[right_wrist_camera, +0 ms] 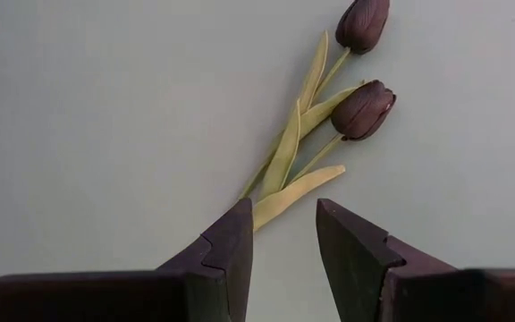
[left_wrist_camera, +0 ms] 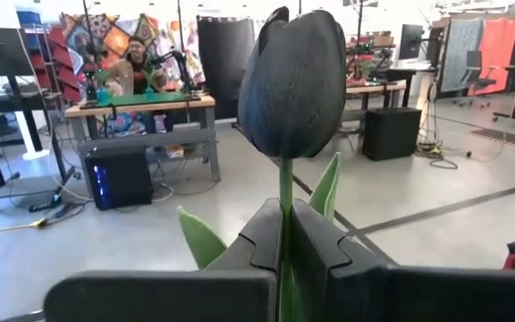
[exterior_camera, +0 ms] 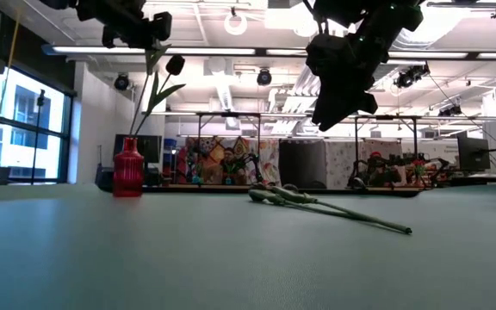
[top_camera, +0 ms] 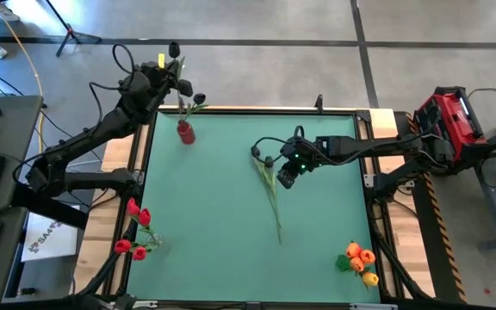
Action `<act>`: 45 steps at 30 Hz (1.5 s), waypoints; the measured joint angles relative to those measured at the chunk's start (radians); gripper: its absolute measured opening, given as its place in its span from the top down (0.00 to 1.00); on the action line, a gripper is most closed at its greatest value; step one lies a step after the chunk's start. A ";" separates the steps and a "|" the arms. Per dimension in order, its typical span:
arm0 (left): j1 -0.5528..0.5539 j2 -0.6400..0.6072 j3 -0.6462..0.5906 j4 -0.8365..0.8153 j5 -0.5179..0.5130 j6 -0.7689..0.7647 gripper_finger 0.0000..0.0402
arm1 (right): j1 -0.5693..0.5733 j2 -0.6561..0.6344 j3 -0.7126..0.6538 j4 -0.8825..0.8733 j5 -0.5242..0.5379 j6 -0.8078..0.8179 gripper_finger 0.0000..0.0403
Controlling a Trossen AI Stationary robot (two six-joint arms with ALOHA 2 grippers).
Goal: Sort flowers into vase by color
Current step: Put the black flower into the red vase
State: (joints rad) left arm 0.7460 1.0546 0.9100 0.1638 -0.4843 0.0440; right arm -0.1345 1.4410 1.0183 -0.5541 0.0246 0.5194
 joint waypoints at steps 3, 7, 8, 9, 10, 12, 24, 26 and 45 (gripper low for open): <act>0.000 0.000 0.000 -0.027 -0.004 -0.026 1.00 | 0.000 0.000 0.000 0.000 0.000 0.000 0.72; 0.000 0.000 0.000 -0.101 -0.008 -0.098 1.00 | 0.000 0.000 0.000 0.000 0.000 0.000 0.72; 0.000 0.000 0.000 -0.118 -0.008 -0.112 1.00 | 0.000 0.000 0.000 0.000 0.000 0.000 0.72; 0.000 0.000 0.000 -0.133 -0.008 -0.120 1.00 | 0.000 0.000 0.000 0.000 0.000 0.000 0.72; 0.000 0.000 0.000 -0.149 -0.008 -0.128 1.00 | 0.000 0.000 0.000 0.000 0.000 0.000 0.72; 0.000 -0.002 0.000 -0.190 -0.008 -0.159 1.00 | 0.000 0.000 0.000 0.001 0.000 0.000 0.72; -0.001 -0.039 0.000 -0.421 0.107 -0.343 0.86 | -0.001 0.000 0.000 0.005 -0.003 0.027 0.72; -0.001 -0.047 0.000 -0.464 0.131 -0.385 0.81 | -0.003 0.000 0.000 0.005 -0.017 0.060 0.72; -0.037 -0.287 0.192 -0.834 0.350 -0.436 0.63 | -0.090 0.224 0.017 0.216 -0.074 0.267 0.72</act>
State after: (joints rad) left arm 0.7092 0.7674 1.1023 -0.6706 -0.1340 -0.3919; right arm -0.2241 1.6653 1.0349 -0.3377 -0.0498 0.7864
